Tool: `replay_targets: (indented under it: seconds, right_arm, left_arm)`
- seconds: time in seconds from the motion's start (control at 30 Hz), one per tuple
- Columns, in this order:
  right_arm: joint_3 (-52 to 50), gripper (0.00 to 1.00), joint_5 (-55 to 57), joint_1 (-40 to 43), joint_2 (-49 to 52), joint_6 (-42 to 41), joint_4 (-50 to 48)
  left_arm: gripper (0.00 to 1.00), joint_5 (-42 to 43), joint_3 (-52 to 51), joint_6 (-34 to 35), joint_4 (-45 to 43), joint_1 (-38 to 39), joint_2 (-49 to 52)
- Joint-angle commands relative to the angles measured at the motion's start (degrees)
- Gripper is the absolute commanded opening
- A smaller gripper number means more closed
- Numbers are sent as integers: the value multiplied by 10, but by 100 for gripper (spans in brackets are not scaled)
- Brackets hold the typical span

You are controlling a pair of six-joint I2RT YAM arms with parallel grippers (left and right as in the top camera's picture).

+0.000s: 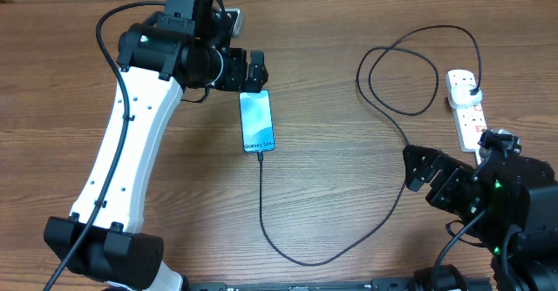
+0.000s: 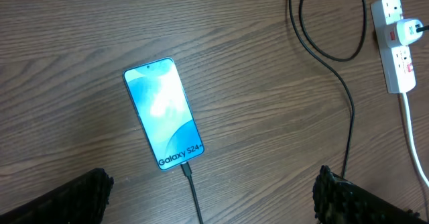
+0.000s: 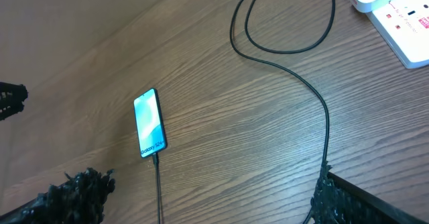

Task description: Plug charger to phone and switch on socket

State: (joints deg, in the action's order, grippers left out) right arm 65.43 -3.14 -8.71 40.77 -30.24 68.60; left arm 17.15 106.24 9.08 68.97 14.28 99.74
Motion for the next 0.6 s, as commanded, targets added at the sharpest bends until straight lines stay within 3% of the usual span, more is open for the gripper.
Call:
replay_targets:
  seconds: [0.0, 0.23, 0.4, 0.57]
  right_arm:
    - [2, 100, 5, -1, -1, -9, -3]
    - [-10, 100, 34, 0, -8, -5, -17]
    - [-67, 100, 35, 2, -62, 103, -129]
    - [-159, 100, 34, 32, -138, 124, -246]
  left_arm:
    - [100, 2, 4, 3, -2, 4, 0]
    - [100, 3, 4, 4, -2, 4, 0]
    - [99, 2, 4, 3, -2, 4, 0]
    - [100, 2, 4, 3, -2, 4, 0]
